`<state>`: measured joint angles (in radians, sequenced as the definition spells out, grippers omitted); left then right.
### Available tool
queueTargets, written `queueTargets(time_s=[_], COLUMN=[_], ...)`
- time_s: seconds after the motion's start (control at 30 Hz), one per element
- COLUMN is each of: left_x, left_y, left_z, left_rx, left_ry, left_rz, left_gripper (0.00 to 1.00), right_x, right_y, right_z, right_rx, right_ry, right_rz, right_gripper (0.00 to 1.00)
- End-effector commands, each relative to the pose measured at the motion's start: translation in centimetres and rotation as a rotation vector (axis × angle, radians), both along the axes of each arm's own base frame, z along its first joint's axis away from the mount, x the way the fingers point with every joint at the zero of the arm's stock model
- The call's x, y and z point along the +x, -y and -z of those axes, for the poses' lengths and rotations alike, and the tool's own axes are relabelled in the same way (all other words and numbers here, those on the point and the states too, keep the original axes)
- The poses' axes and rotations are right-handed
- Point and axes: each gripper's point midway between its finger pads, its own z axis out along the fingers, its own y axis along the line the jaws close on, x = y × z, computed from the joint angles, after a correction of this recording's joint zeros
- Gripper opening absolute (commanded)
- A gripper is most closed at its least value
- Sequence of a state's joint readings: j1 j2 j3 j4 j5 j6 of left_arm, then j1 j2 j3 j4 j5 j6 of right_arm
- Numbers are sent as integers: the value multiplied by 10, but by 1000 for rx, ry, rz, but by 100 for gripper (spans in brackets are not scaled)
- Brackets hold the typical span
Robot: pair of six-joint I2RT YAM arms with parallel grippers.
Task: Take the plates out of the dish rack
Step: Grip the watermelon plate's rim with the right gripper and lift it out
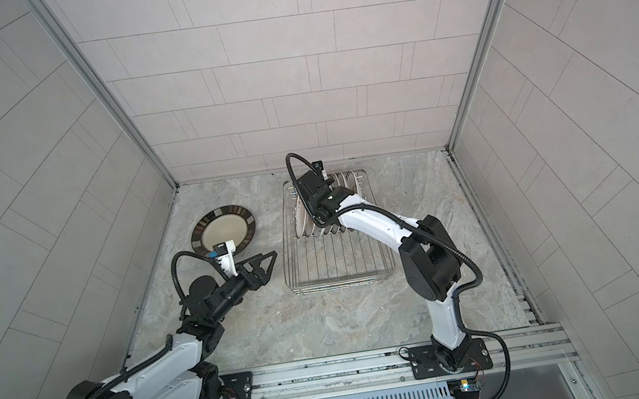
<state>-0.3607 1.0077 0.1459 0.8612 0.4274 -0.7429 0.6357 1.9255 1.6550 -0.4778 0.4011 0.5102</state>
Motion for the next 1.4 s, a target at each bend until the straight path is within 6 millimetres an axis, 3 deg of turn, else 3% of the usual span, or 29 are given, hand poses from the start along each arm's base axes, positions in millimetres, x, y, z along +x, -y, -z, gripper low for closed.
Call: queueTargets(time_s=[0.0, 0.2, 0.63, 0.9, 1.37], left_x=[4, 3, 5, 6, 5], left_y=[2, 1, 7, 6, 5], left_z=[-20, -20, -18, -16, -16], left_rx=[-9, -10, -15, -14, -18], left_ry=[60, 62, 46, 40, 39], left_rz=[-4, -7, 13, 5, 0], left_gripper=[100, 100, 100, 100, 100], right_x=[4, 8, 9, 2, -34], right_y=[-5, -6, -7, -5, 17], right_z=[2, 4, -28, -59, -117], right_rx=[-11, -10, -26, -36, -34], right_ry=[-3, 7, 94, 158, 269], right_rz=[11, 20, 21, 22, 23], right_gripper=[26, 22, 16, 16, 15])
